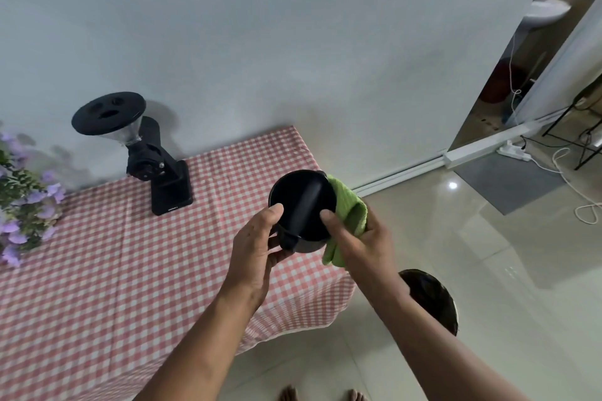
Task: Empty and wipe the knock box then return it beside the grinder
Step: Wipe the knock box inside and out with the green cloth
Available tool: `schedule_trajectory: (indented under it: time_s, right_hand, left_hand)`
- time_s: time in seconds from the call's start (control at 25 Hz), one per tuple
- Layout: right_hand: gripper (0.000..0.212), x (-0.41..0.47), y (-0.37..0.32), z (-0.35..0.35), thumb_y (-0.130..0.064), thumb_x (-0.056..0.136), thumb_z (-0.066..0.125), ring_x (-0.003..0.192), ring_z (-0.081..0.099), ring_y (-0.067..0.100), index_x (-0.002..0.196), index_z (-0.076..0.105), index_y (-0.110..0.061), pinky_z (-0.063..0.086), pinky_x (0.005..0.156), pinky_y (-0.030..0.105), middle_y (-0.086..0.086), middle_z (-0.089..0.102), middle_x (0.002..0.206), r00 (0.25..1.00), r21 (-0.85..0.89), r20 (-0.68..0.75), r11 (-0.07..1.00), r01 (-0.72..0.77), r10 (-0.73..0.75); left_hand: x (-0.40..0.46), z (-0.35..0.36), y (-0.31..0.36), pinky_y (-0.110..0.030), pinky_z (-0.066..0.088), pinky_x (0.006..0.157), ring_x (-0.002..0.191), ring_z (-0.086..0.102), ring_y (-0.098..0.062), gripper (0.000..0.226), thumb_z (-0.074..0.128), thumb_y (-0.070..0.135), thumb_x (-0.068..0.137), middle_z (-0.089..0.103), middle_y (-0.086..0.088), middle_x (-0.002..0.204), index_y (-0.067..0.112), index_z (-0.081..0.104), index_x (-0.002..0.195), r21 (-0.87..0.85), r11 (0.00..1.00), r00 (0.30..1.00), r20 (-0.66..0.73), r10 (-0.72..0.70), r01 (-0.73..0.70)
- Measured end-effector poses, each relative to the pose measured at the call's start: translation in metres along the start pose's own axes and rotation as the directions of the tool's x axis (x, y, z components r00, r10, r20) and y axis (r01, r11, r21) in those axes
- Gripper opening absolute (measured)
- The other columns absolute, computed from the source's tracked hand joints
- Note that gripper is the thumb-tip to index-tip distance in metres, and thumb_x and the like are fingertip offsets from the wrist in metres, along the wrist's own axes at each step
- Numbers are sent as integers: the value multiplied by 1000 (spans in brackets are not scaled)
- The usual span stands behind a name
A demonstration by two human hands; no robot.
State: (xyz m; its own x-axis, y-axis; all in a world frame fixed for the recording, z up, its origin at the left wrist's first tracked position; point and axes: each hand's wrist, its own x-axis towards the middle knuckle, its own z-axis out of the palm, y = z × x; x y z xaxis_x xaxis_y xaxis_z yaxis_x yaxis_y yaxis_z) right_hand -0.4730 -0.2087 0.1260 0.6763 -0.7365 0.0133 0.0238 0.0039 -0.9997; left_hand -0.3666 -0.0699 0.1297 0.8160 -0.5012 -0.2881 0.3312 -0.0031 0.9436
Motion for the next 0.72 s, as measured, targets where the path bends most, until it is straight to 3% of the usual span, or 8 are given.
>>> schedule_trajectory:
  time_s: [0.08,0.16,0.24,0.36,0.44,0.52,0.64,0.72]
  right_hand:
    - [18,0,7,1,-28,102,68,74,69,13,102,76,-12,54,66,35,2,72,80,992,-92,-69,991,99,-105]
    - [29,4,7,4,-29,103,62,118,69,12,128,75,-20,57,94,35,-3,75,125,964,-204,32,942,266,-265]
    - [41,18,4,5,-27,105,59,151,44,11,146,61,-32,43,120,39,-7,52,160,932,-238,175,905,352,-317]
    - [44,16,9,4,-33,107,54,157,33,10,150,52,-41,35,126,51,-10,42,166,941,-138,257,956,259,-218]
    - [44,-4,27,1,-36,106,51,159,28,10,151,51,-40,31,127,52,-13,38,168,934,-122,286,959,256,-214]
    - [45,-9,37,1,-39,105,52,160,25,7,150,53,-39,28,128,52,-17,34,168,942,-86,273,970,227,-196]
    - [43,12,25,3,-42,104,52,160,23,5,145,53,-51,29,128,51,-18,31,170,971,-148,201,975,164,-133]
    - [44,10,30,2,-46,104,50,161,19,4,146,49,-58,29,128,51,-20,25,171,962,-240,219,946,216,-164]
  left_hand:
    - [1,-2,-1,-45,64,94,115,77,-27,54,69,59,85,77,-9,127,26,74,128,-16,1000,1000,-9,1,-1]
    - [1,-3,0,-47,64,95,115,76,-27,42,62,56,97,77,-9,125,27,74,126,-15,1000,1000,-19,-5,4]
    - [2,1,-1,-50,63,96,115,76,-30,37,58,50,104,79,-10,124,25,74,127,-11,999,999,-7,-34,34]
    - [3,4,5,-48,62,91,114,76,-34,41,60,49,102,78,-14,123,23,70,131,-109,989,994,-47,-101,95]
    - [9,-1,9,-47,62,90,112,76,-35,40,62,49,100,77,-16,122,22,70,129,-170,981,991,-78,-108,93]
    - [14,-2,9,-47,63,89,112,76,-36,41,65,47,99,76,-19,123,19,71,127,-122,989,993,-68,-95,86]
    - [17,6,6,-46,65,90,114,76,-37,35,68,45,97,78,-17,123,20,73,122,-54,993,994,-30,-103,102]
    - [22,8,7,-45,64,88,112,77,-35,37,68,47,98,79,-15,122,21,73,124,-86,991,993,-43,-110,106]
